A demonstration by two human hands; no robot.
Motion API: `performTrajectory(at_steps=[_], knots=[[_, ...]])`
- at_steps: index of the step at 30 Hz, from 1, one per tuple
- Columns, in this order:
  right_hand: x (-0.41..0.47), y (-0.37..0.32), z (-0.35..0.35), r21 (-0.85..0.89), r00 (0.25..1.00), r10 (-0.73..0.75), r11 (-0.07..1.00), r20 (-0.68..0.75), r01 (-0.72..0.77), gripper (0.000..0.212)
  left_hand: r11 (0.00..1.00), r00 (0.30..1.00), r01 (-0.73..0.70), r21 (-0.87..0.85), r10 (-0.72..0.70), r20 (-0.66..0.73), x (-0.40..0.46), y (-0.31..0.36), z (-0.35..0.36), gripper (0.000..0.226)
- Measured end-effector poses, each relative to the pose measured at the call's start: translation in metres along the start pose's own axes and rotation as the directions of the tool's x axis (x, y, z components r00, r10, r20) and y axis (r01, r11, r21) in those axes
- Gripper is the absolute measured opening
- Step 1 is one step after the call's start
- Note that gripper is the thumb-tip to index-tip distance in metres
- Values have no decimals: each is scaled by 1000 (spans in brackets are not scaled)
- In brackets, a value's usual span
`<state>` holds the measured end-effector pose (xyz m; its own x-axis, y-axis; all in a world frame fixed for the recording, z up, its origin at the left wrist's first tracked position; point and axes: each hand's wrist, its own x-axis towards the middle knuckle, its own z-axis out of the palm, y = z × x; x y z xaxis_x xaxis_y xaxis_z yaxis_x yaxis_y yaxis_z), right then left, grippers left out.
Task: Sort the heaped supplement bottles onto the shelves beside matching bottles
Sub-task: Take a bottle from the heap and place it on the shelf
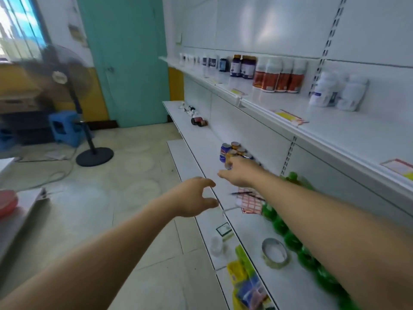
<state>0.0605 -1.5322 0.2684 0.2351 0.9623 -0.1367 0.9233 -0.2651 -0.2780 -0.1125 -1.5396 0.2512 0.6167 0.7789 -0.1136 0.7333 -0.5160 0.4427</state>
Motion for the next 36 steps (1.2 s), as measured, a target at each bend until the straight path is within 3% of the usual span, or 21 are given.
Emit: performTrajectory(at_steps=[4,9,22,27,31,36], knots=[[129,-45,7,-36,1000,6,999,-11,-7,61,999,1000,-2,32,3,-18,100,-86,-46,57],[282,-95,-10,44,999,50,998,-20,-49,63,999,999,-10,32,9,31,224,-178,-115,57],[666,-125,-6,183,989,148,973,-15,-143,65,999,993,-15,42,10,117,560,-357,-213,57],[805,-157,-12,154,982,187,970,19,-188,73,999,990,32,16,-34,135,673,-432,-259,57],[905,-186,-19,97,986,164,982,-37,-159,59,1000,991,22,1,-22,130,764,-498,-295,57],[1031,-227,7,172,967,226,964,-117,-204,60,998,991,-46,-48,52,124,884,-594,-324,52]])
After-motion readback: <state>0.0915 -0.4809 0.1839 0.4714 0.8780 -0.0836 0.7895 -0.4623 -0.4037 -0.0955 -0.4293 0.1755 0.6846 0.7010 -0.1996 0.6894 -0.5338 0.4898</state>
